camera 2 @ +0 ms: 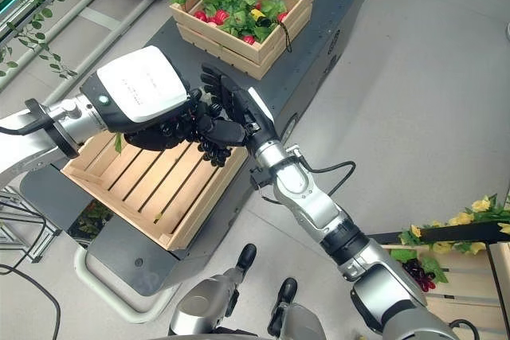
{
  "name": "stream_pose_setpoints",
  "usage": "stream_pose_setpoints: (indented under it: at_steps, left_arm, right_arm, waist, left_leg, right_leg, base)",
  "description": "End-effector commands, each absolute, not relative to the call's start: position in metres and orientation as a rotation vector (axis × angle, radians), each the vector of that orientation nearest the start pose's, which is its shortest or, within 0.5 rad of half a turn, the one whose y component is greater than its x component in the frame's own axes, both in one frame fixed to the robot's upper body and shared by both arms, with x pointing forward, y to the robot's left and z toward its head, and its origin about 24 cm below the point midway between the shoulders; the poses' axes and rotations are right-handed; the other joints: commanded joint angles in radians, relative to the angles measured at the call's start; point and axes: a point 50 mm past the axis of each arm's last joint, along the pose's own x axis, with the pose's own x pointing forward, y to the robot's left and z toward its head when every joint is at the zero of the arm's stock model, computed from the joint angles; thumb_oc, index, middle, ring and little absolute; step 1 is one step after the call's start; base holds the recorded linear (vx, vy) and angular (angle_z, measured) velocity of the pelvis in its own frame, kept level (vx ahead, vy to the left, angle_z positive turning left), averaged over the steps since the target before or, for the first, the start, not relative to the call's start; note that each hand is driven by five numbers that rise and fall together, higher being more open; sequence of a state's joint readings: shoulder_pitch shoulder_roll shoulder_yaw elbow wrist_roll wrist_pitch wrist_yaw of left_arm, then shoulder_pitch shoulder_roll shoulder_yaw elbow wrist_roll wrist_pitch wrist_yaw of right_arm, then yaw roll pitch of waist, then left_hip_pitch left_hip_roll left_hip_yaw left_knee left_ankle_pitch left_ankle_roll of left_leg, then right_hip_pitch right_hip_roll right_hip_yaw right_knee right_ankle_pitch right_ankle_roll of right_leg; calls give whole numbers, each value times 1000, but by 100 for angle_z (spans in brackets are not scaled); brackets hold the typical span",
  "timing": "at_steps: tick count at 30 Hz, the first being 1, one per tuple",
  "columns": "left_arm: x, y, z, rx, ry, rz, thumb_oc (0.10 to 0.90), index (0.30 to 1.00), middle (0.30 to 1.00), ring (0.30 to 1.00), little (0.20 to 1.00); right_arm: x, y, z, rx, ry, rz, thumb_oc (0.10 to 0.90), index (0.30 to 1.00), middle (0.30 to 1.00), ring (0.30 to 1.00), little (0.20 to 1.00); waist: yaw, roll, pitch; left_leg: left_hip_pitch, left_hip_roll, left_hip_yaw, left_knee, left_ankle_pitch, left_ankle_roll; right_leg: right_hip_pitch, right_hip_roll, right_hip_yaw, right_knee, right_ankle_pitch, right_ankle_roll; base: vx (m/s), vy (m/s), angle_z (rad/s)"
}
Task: Pick up the fruits from the basket on one side to the basket on the other side
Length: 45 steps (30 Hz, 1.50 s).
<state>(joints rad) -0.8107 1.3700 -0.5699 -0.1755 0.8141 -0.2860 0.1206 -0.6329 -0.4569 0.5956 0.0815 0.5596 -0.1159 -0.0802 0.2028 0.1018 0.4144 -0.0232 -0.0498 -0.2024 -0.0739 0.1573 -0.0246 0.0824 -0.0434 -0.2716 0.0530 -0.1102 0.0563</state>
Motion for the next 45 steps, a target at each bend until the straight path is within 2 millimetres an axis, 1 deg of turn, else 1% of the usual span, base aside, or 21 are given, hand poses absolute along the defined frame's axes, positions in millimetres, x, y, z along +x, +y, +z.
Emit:
stream_pose_setpoints:
  at_steps: [1,7,12,23,27,33,38,41,43,45]
  left_arm:
    - [291,205,298,2052,-985,47,400,300,300,300,300]
    - [288,201,307,2059,-1018,67,400,300,300,300,300]
    - [286,192,312,2065,-1057,68,400,300,300,300,300]
    - [285,187,312,2042,-1078,55,400,300,300,300,300]
    - [283,183,310,2017,-1096,27,400,300,300,300,300]
    - [281,176,311,2001,-1130,23,400,300,300,300,300]
    - [280,170,311,1994,-1143,28,400,300,300,300,300]
    - [281,168,311,1992,-1136,34,400,300,300,300,300]
    - [282,169,310,1993,-1131,37,400,300,300,300,300]
    - [282,170,309,1994,-1122,44,400,300,300,300,300]
  right_arm:
    - [286,-52,128,61,-291,756,800,900,900,900,900]
    - [283,-55,124,-9,-272,848,800,900,900,900,900]
    - [283,-57,123,11,-237,919,800,900,900,900,900]
    - [282,-57,114,-16,-210,912,800,900,900,900,900]
    - [285,-58,111,-4,-193,870,800,900,900,900,900]
    - [291,-61,97,-21,-124,746,800,900,900,900,900]
    - [296,-63,92,65,-85,614,800,900,900,900,900]
    - [297,-62,89,144,-79,505,800,900,900,900,900]
    - [297,-62,89,174,-80,478,800,900,900,900,900]
    - [296,-63,90,255,-87,416,800,900,900,900,900]
  waist:
    - [-19,-55,-352]
    - [-20,-62,-353]
    - [-21,-69,-352]
    - [-26,-71,-350]
    - [-26,-71,-348]
    - [-30,-69,-350]
    - [-35,-64,-344]
    - [-37,-58,-343]
    - [-39,-56,-342]
    - [-42,-51,-342]
  left_leg:
    - [66,-54,90,-11,-154,47]
    - [67,-52,89,-13,-153,44]
    - [68,-51,85,-13,-153,41]
    - [70,-49,89,-13,-155,42]
    - [72,-49,89,-13,-155,42]
    - [75,-47,95,-13,-155,42]
    - [76,-48,98,-13,-155,42]
    - [79,-46,101,-13,-157,41]
    - [80,-46,103,-13,-159,41]
    - [80,-45,106,-13,-160,42]
  right_leg:
    - [9,-27,17,-97,80,27]
    - [14,-25,13,-101,82,28]
    - [16,-24,10,-102,83,29]
    - [15,-22,17,-101,83,29]
    - [16,-22,18,-100,83,29]
    - [16,-23,23,-99,84,29]
    - [17,-23,27,-98,84,28]
    - [17,-23,29,-98,85,27]
    - [17,-23,31,-99,85,28]
    - [17,-25,34,-101,86,29]
  base:
    - [-9,-6,-3]
    - [-3,-5,-2]
    - [0,0,0]
    - [0,0,0]
    - [0,0,0]
    - [0,0,0]
    - [0,0,0]
    - [0,0,0]
    - [0,0,0]
    - [0,0,0]
